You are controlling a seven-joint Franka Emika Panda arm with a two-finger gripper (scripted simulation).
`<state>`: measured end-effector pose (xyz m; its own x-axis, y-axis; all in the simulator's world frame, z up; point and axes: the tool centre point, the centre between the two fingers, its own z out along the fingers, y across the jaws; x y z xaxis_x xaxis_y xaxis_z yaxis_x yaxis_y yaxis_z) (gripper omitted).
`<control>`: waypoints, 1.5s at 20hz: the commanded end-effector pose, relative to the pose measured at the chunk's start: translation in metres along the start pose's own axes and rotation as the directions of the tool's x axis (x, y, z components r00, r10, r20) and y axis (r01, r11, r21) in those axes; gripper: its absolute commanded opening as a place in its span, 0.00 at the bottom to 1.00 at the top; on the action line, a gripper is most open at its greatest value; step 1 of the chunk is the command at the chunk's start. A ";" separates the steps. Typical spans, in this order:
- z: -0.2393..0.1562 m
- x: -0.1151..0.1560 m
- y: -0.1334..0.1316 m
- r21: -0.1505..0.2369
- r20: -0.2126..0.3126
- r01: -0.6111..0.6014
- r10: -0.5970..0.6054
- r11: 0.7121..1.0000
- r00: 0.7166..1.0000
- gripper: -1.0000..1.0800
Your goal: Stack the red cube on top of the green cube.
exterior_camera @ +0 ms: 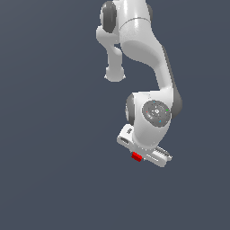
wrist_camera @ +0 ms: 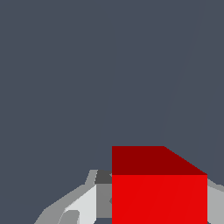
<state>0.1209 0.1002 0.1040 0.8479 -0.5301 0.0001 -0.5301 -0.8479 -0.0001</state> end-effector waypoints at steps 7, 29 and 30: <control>0.017 -0.041 0.008 0.001 0.000 0.000 0.000 1.000 1.000 0.00; 0.043 -0.098 0.017 0.000 0.000 0.001 -0.001 1.000 1.000 0.96; 0.043 -0.098 0.017 0.000 0.000 0.001 -0.001 1.000 1.000 0.96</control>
<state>0.0284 0.1377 0.0604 0.8485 -0.5293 0.0000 -0.5293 -0.8485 0.0001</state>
